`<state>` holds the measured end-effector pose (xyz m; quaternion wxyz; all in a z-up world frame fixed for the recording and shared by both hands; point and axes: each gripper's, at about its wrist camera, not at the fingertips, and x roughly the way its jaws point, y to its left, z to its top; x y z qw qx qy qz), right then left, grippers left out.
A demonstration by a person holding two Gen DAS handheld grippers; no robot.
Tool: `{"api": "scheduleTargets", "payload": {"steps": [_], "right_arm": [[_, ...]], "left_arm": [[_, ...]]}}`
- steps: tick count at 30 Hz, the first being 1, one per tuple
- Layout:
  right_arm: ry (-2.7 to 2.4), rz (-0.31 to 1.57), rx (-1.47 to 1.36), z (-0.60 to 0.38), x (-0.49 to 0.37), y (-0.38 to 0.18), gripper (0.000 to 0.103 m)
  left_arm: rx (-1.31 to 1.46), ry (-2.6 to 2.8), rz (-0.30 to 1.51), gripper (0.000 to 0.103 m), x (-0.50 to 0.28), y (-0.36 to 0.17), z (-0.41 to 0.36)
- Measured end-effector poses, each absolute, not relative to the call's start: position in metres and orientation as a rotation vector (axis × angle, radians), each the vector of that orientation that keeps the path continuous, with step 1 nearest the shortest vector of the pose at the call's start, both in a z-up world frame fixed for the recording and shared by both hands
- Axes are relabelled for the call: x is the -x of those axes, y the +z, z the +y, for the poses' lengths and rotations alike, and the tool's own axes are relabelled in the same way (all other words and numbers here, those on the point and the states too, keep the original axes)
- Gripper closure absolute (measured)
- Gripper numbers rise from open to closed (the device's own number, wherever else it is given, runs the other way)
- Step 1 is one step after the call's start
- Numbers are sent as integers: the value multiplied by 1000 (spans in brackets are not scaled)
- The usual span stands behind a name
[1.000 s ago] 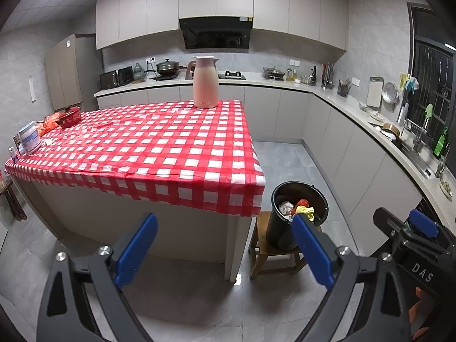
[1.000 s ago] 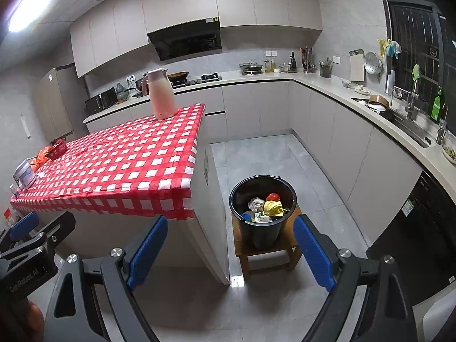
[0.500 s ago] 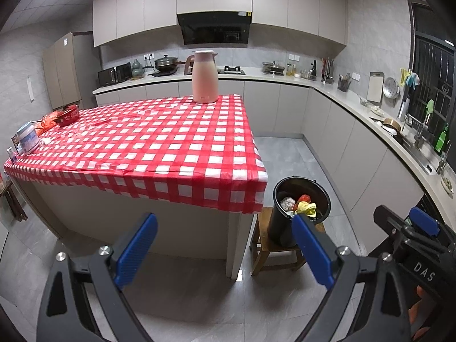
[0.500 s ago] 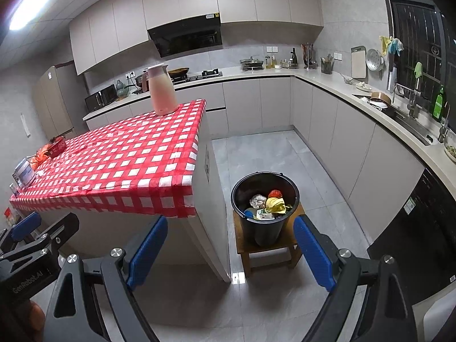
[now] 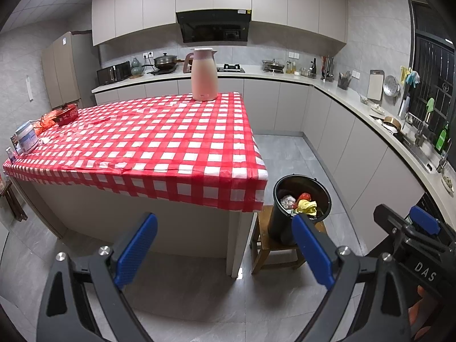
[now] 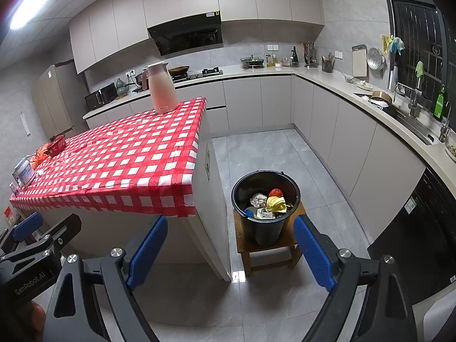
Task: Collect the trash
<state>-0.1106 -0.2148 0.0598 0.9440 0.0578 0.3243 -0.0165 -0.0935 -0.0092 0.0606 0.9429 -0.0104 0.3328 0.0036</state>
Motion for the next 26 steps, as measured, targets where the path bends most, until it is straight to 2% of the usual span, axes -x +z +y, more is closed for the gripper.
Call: {"api": "scheduleTargets", "payload": {"steps": [18,26], "right_arm": [[-36,663,-118,-217,111,58,11],[-47,657,-121,-218,118,55,11]], "left_arm": [[23,-14,692,7,94,58,-13],[13,-54,617,7,104,63,-19]]}}
